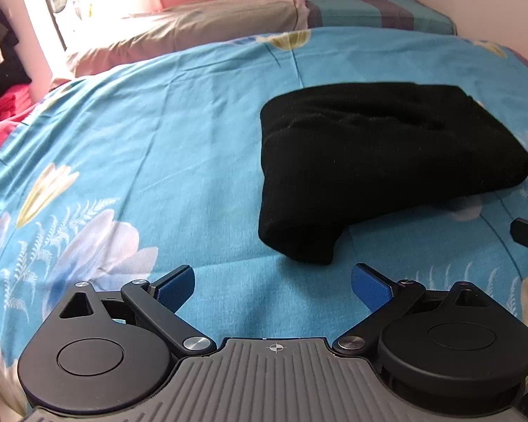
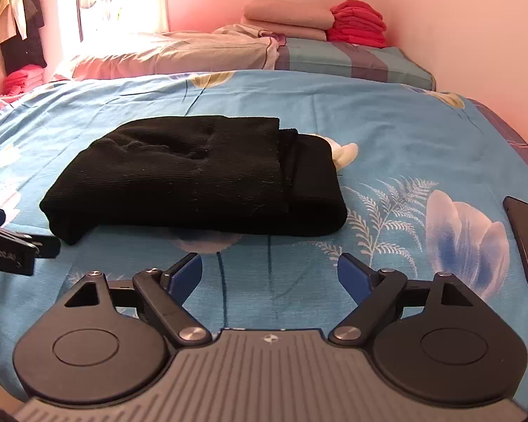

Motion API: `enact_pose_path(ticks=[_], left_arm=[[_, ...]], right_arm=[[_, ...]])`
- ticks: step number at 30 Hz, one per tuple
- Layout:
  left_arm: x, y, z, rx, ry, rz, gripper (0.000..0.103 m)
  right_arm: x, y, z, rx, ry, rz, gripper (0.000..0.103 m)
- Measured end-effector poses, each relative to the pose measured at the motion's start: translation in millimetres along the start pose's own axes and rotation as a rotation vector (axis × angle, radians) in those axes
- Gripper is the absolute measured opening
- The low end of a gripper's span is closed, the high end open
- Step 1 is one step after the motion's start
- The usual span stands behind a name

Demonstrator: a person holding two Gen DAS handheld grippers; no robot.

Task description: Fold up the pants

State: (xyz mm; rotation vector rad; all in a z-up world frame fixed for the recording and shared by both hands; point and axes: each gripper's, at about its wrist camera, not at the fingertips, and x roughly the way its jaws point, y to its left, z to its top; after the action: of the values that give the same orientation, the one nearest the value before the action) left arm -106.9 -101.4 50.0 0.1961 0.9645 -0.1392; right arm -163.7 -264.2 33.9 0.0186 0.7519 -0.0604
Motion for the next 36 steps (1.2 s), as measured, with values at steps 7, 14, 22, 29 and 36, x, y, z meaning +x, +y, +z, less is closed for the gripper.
enact_pose_path(ticks=[7, 14, 22, 29, 36], left_arm=[[4, -5, -1, 0.019, 0.027, -0.011, 0.103], [10, -10, 2, 0.031, 0.046, -0.007, 0.103], [16, -9, 3, 0.029, 0.063, -0.005, 0.103], [17, -11, 5, 0.042, 0.062, 0.001, 0.103], [19, -12, 6, 0.043, 0.067, 0.005, 0.103]], right_arm=[[-1, 5, 3, -0.013, 0.003, 0.009, 0.091], [4, 9, 7, -0.029, 0.006, 0.034, 0.093], [11, 9, 11, -0.025, 0.018, 0.048, 0.094], [15, 7, 11, -0.021, 0.024, 0.053, 0.094], [16, 5, 12, -0.017, 0.024, 0.063, 0.094]])
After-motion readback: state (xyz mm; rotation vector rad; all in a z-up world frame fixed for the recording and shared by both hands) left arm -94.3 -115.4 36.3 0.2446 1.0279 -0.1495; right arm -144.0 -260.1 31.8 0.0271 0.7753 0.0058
